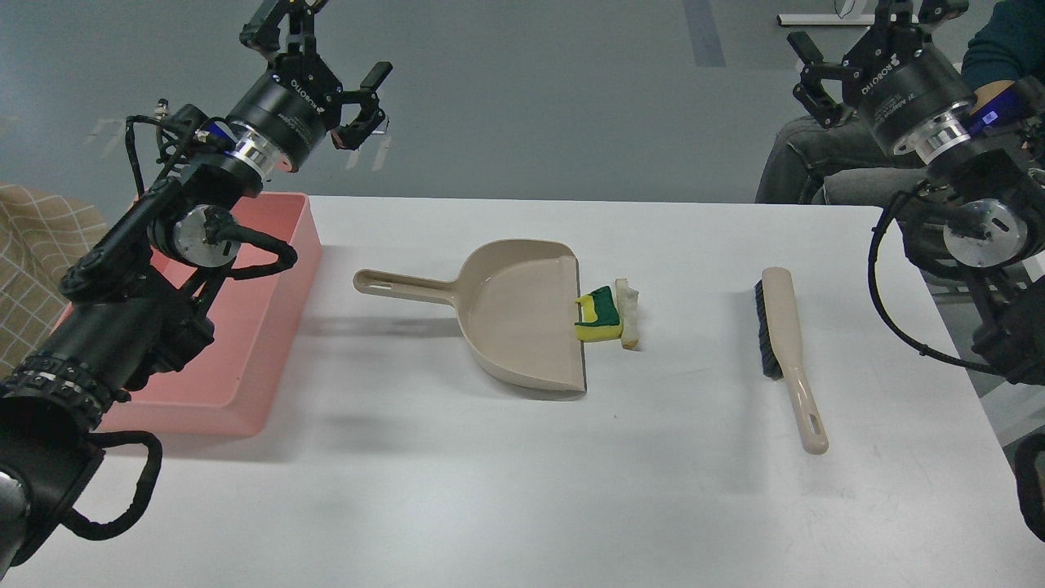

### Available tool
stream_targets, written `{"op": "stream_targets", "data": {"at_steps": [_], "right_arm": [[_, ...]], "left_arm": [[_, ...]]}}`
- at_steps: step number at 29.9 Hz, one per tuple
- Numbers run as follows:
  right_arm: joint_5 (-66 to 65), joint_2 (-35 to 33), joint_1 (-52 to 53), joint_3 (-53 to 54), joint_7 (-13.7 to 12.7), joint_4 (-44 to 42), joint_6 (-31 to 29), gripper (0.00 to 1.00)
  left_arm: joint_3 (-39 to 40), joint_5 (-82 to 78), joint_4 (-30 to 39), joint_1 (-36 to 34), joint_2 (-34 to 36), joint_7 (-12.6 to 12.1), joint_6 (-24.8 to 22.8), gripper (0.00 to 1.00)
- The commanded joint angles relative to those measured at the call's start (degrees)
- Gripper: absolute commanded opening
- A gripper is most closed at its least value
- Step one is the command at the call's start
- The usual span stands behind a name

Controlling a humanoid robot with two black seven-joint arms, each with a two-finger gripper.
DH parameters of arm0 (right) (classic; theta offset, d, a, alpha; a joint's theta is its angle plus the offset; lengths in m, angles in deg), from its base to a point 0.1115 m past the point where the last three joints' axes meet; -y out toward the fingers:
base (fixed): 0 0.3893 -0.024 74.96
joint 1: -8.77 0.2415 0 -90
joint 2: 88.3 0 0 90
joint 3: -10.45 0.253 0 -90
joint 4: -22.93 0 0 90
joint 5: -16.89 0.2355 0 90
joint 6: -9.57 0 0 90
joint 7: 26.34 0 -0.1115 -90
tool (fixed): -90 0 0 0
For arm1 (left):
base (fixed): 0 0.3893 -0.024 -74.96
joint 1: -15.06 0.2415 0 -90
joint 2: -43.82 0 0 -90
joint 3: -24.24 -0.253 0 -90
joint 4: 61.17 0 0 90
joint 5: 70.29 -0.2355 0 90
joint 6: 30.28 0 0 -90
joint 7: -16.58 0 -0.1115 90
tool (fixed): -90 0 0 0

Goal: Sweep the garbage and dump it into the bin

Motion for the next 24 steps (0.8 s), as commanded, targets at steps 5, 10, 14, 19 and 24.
{"op": "stream_targets", "data": {"at_steps": [5,10,14,19,24], "right_arm": [[0.0,1.4,0.2,0.0,0.0,-0.2,0.3,1.00],[0.0,1.5,0.2,0.1,0.0,-0.2,0.9,1.00],[0.0,1.6,0.2,0.1,0.0,-0.1,2.5,1.00],[0.0,1.6,0.2,0.1,0.0,-0.1,2.8,1.00],[0.0,1.6,0.2,0.1,0.0,0.2,3.4,1.00]], "left_arm": [[-0.4,-0.1,0.1,0.4,-0.2,0.1,0.0,0.98],[-0.8,0.4,-0.8,-0.5,0.3,-0.2,0.0,0.98],[-0.7,0.5,-1.3,-1.1,0.1,-0.7,0.1,0.98],[-0.6,0.6,-5.6,-4.1,-1.0,-1.2,1.3,0.98],[-0.6,0.6,-5.9,-4.3,-1.9,-3.7,0.0,0.98]]}}
